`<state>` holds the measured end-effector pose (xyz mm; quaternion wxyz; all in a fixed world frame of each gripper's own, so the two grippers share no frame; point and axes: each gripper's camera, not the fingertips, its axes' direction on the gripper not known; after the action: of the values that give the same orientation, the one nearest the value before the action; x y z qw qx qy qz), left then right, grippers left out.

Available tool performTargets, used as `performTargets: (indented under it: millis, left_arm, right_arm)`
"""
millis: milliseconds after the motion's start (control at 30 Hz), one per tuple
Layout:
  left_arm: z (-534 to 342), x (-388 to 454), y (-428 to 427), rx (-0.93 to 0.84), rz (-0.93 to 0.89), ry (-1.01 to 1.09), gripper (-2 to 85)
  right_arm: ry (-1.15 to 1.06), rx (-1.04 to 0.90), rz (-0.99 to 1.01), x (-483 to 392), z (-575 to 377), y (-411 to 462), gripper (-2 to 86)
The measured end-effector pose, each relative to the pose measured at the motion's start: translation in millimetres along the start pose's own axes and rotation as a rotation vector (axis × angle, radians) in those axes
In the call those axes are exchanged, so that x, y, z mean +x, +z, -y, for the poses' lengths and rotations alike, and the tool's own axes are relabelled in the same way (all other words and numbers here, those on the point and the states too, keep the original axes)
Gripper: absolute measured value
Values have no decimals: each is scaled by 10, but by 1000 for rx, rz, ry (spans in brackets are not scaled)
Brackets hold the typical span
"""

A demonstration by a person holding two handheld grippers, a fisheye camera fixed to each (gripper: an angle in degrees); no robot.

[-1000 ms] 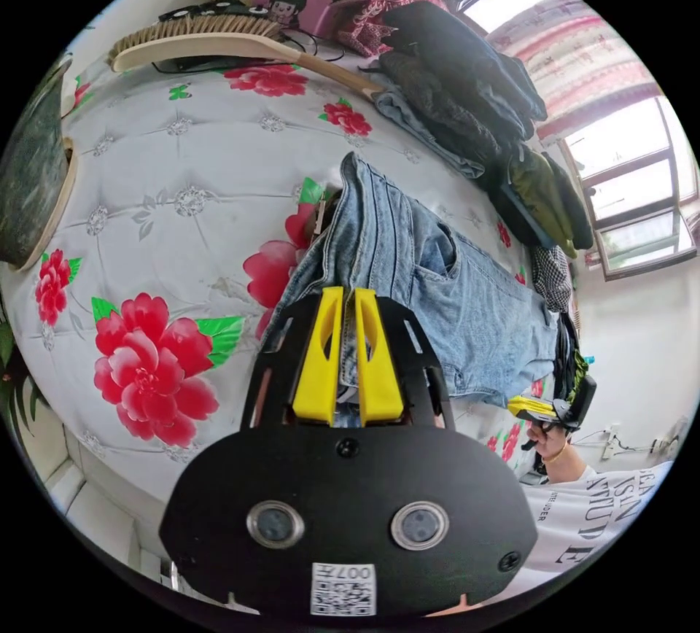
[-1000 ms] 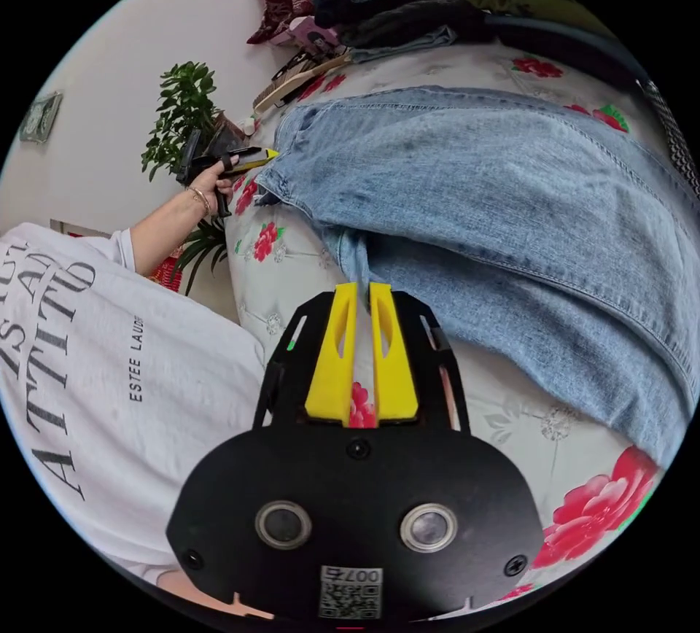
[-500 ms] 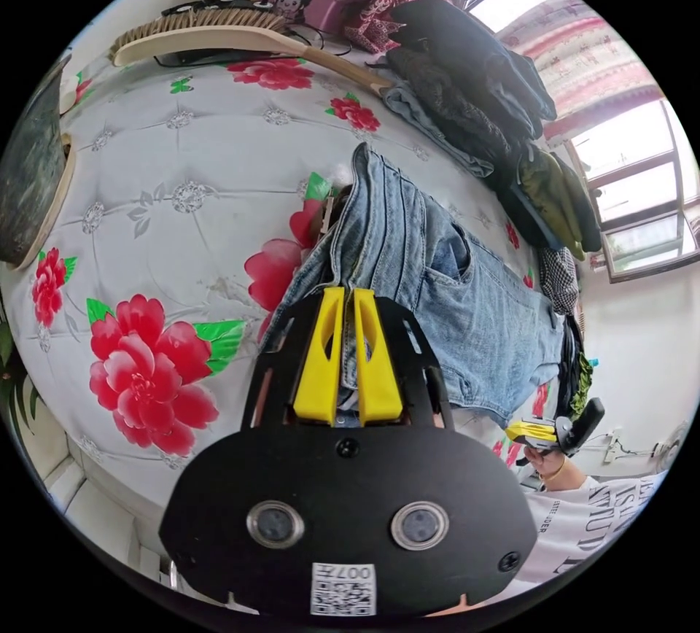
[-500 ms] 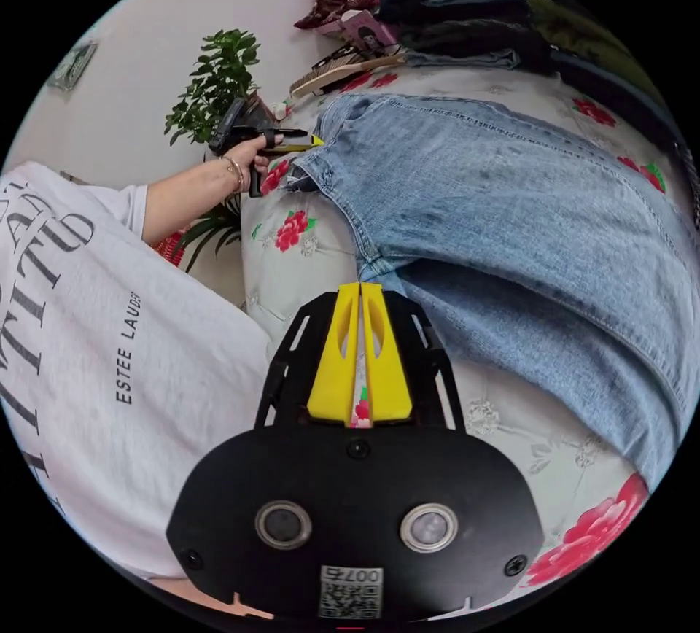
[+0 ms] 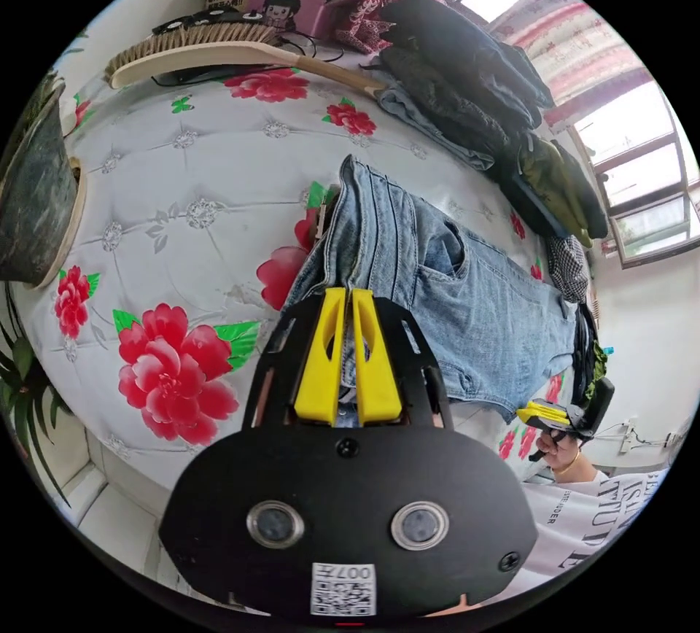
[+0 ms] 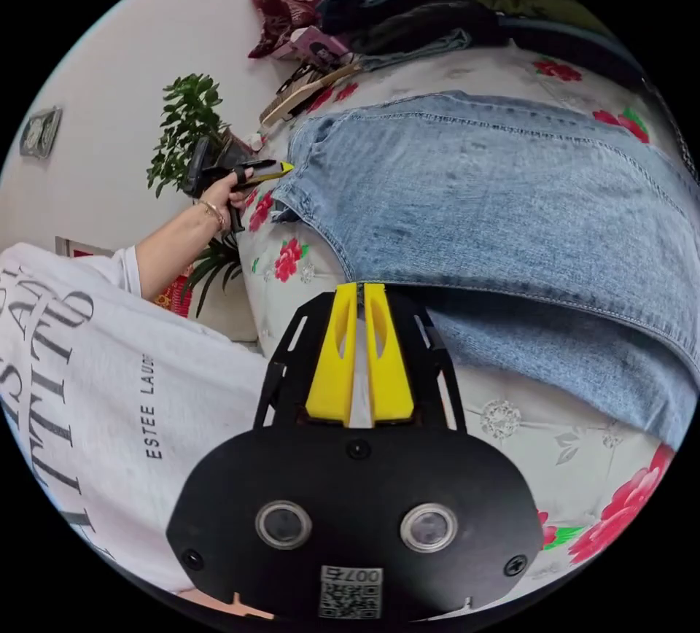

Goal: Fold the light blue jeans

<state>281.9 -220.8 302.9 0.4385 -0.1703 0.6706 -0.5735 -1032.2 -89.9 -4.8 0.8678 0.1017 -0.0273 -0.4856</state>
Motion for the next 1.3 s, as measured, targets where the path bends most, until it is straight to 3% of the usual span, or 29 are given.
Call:
performTargets:
  millis: [167, 267, 333, 400, 533, 633, 800, 967, 1167, 1300]
  left_arm:
    - [19, 168, 58, -8, 57, 18, 39]
    - [-114, 320, -239, 100, 129, -7, 54]
    - [-286, 819, -531, 175, 229, 168, 62]
    - [-428, 1351, -587, 183, 203, 360, 68]
    - [-793, 2785, -4, -4, 27, 778, 85]
    - [-1030, 3522, 653, -165, -14, 905, 84]
    - [-1176, 4072, 1317, -300, 187, 1007, 23]
    - [-995, 4285, 1254, -330, 176, 1004, -4]
    - [-972, 4529, 510, -186, 208, 1002, -8]
    - [-1225, 4609, 772, -285, 213, 1062, -7]
  right_arm:
    - [69, -103, 89, -40, -270, 280, 14]
    - [131, 114, 16, 13, -543, -273, 24]
    - [302, 314, -152, 332, -920, -902, 29]
    - [473, 458, -261, 701, -1289, -1367, 32]
    - [842, 719, -344, 1445, -2070, -2105, 32]
    - [944, 767, -338, 1705, -2255, -2250, 29]
    - [1042, 670, -334, 1993, -2228, -2070, 20]
    - [916, 760, -331, 1681, -2146, -2156, 2]
    - [595, 864, -425, 562, -2218, -2529, -1]
    - [697, 674, -487, 773, -2444, -2037, 0]
